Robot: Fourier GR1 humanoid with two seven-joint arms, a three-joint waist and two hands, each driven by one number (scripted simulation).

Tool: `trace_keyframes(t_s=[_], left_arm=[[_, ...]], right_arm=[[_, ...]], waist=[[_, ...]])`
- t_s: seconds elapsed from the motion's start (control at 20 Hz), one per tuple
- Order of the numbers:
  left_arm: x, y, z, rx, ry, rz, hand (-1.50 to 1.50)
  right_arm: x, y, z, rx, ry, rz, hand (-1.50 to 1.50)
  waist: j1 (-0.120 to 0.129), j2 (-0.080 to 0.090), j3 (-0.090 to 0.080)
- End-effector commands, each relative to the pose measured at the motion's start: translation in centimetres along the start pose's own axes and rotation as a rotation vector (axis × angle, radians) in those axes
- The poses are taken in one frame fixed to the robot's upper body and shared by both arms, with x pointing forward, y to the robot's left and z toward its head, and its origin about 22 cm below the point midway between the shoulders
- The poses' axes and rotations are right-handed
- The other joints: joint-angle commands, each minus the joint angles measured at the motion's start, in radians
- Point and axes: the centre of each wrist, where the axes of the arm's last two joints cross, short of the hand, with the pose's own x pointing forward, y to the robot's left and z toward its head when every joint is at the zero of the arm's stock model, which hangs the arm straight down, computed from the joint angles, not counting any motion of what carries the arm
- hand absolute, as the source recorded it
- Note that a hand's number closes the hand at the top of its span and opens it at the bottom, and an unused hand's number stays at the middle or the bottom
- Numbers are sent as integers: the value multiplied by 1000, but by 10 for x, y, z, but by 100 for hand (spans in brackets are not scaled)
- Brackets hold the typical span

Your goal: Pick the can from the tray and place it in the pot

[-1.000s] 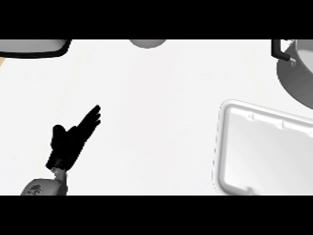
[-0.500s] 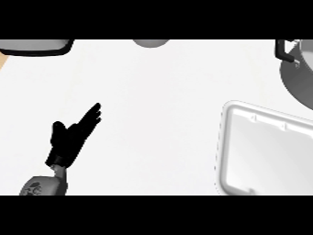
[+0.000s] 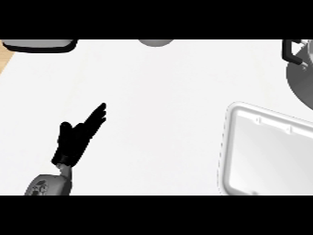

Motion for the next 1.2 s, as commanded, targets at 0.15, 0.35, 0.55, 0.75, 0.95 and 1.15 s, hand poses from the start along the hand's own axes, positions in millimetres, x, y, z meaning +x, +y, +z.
trace_keyframes(t_s=[0.15,0.35,0.55,0.75,0.95,1.15], left_arm=[[12,6,-7,-14,-15,-3,0],[2,-2,-7,-38,-10,-15,0],[9,-1,-6,-41,-19,-5,0],[16,-4,-5,-51,-14,-1,0],[8,-10,-9,-27,-11,0,0],[0,-1,-7,-27,-4,1,0]], right_arm=[[20,33,-24,44,46,256,150],[15,51,-26,88,108,476,150],[27,62,-36,256,213,480,150],[17,87,-33,413,431,447,150],[29,91,-38,494,423,474,-150],[62,115,-30,321,271,167,-150]], waist=[[31,10,1],[41,16,1],[44,14,2],[43,13,4],[26,14,3],[30,20,6]])
